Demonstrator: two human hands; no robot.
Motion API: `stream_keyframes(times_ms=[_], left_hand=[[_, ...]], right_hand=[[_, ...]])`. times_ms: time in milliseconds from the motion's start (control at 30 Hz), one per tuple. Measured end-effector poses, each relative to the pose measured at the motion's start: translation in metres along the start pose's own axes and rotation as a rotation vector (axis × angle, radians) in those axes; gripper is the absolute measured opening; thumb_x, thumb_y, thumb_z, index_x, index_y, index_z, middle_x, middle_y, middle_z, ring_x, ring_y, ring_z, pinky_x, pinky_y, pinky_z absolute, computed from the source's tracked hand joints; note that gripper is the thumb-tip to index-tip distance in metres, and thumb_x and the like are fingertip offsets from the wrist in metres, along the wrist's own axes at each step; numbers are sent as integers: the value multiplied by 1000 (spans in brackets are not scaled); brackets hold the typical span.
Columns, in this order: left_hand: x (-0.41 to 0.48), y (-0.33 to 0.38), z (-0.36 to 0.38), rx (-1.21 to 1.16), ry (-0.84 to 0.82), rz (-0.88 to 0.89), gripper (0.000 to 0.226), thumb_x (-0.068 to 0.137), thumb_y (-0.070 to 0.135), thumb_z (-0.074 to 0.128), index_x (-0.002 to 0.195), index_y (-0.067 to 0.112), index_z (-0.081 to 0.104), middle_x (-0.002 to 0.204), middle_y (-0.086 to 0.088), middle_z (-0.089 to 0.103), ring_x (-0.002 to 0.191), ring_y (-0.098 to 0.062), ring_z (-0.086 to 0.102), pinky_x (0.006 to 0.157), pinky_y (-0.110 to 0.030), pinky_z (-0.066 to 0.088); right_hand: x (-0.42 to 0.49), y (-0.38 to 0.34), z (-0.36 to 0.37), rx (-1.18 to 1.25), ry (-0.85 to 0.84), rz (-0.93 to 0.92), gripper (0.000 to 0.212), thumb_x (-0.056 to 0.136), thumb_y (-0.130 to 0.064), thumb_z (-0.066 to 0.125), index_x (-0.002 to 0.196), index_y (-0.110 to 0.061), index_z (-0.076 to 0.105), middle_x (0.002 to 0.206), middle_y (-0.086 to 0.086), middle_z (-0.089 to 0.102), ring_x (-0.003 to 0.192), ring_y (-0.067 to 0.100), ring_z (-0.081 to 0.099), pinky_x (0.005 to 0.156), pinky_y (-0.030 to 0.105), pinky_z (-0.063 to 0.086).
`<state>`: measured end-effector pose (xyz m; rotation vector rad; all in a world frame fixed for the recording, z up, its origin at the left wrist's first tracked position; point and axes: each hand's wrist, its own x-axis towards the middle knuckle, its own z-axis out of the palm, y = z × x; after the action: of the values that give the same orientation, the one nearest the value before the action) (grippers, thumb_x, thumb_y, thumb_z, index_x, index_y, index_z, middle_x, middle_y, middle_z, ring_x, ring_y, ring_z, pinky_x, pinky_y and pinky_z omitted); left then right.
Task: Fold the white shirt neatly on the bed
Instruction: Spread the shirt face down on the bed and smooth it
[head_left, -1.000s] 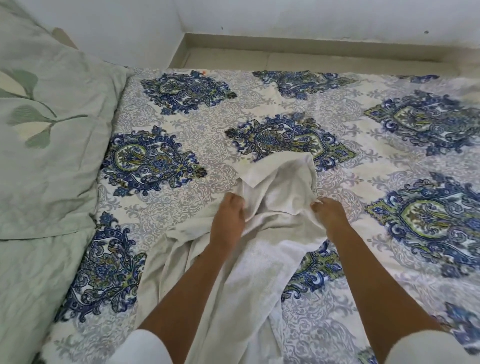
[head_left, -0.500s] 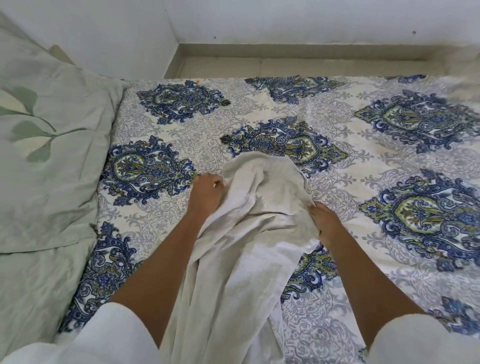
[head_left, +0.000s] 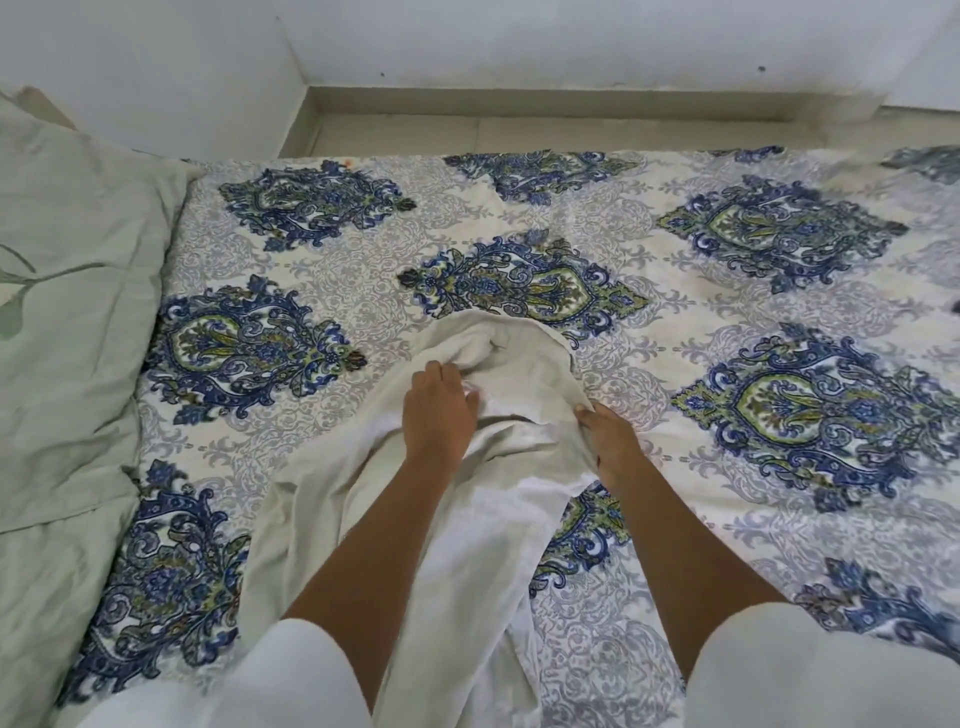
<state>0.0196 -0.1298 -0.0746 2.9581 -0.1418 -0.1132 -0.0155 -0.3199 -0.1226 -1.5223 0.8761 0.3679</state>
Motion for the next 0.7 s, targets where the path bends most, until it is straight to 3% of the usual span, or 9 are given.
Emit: stream_keyframes(times_ms=[100, 233, 333, 400, 533, 633, 700], left_hand=[[17, 7, 12, -57, 13, -173, 43, 92, 33, 50, 121, 1, 43, 118, -16, 53, 110, -31, 50, 88, -38, 43], [33, -4, 12, -259, 21, -425, 31, 93, 16, 46, 117, -3, 46, 118, -21, 56, 112, -35, 53, 92, -40, 41], [38, -24, 5, -315, -41, -307, 18, 85, 3, 43, 95, -1, 58, 102, -22, 58, 97, -37, 58, 76, -38, 43], [38, -33, -8, -513, -35, -304, 12, 83, 0, 46, 79, 4, 56, 86, -19, 59, 82, -32, 59, 64, -31, 38], [24, -52, -74, -807, -95, -371, 14, 86, 7, 59, 75, 14, 53, 68, -3, 53, 61, -17, 47, 53, -26, 35], [10, -72, -130, -789, -285, -252, 18, 85, 9, 64, 72, 15, 52, 63, -2, 46, 54, -13, 37, 44, -19, 30], [-6, -84, -165, -801, -433, -173, 24, 77, 28, 73, 77, 10, 57, 70, -7, 51, 61, -16, 44, 54, -23, 34]], right_hand=[[20, 9, 2, 5, 11, 6, 33, 91, -29, 54, 119, -13, 61, 121, 15, 62, 108, 32, 59, 99, 49, 45], [17, 5, 2, 58, 5, 20, 32, 92, -27, 54, 120, -12, 61, 119, 14, 63, 108, 32, 59, 100, 48, 45], [14, 5, 0, 92, -21, 28, 30, 93, -27, 53, 118, -14, 62, 118, 10, 64, 107, 30, 60, 100, 46, 46], [15, 6, -1, 88, -19, 18, 30, 93, -28, 52, 118, -14, 61, 118, 11, 63, 107, 29, 60, 100, 46, 46], [4, -5, -6, 47, -29, 5, 33, 95, -26, 50, 122, -10, 58, 120, 15, 60, 106, 29, 59, 98, 44, 47], [-25, -18, -14, 35, -32, -62, 29, 92, -16, 52, 118, -5, 58, 108, 11, 60, 82, 18, 58, 81, 33, 50], [-51, -30, -25, 131, -56, -88, 21, 88, -7, 55, 107, -5, 61, 98, 13, 60, 73, 20, 57, 74, 33, 51]])
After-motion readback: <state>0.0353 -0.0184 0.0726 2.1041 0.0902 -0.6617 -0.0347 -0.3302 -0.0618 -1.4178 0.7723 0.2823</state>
